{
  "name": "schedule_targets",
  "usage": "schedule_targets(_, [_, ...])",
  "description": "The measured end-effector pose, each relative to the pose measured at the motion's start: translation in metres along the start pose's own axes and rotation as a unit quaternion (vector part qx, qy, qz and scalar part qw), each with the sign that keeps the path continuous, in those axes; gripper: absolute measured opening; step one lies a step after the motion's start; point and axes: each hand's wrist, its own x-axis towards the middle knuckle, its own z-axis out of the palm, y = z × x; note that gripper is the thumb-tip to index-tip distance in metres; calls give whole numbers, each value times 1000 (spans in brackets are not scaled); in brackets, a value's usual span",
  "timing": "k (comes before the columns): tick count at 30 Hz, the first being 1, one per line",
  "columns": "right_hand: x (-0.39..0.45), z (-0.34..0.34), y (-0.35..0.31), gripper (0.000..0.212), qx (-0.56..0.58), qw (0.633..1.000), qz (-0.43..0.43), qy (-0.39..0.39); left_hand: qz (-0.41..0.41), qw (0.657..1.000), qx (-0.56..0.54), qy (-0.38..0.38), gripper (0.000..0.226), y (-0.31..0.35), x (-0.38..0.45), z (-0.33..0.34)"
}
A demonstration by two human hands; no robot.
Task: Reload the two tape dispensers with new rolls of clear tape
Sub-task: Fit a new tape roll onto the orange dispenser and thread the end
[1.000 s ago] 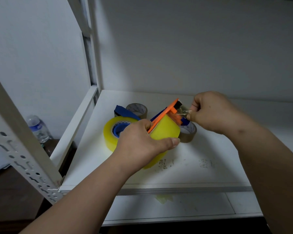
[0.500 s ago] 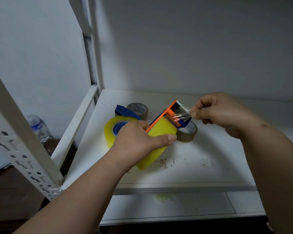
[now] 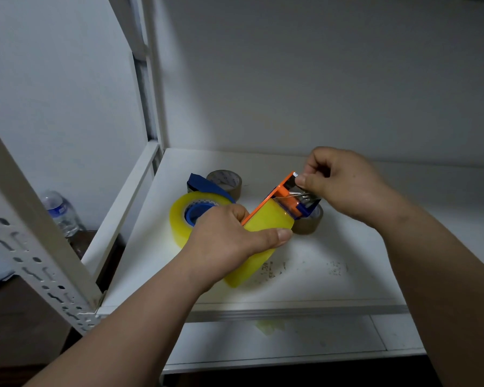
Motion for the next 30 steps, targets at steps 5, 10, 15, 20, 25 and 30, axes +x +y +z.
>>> schedule_targets(5, [-1, 6, 3, 20, -44, 995, -35, 77, -23, 999, -23, -23, 61, 3, 0, -2])
schedule_targets(10, [-3, 8, 3, 18, -72, 988, -74, 111, -46, 996, -69, -44, 71, 8, -2, -5])
schedule_targets(15, [-1, 7, 8, 19, -76, 989, -80, 94, -86, 977, -141, -134, 74, 10, -3, -13])
schedule_targets(20, [1, 4, 10, 19, -97, 985, -124, 73, -114, 941, -239, -210, 59, 0, -4, -17])
schedule_targets(25, [3, 4, 13, 19, -112, 986, -111, 52, -112, 938, -261, -199, 43, -4, -6, -13])
schedule_targets(30, [5, 4, 12, 19, -130, 984, -115, 50, -121, 940, -271, -170, 56, -6, -5, -9])
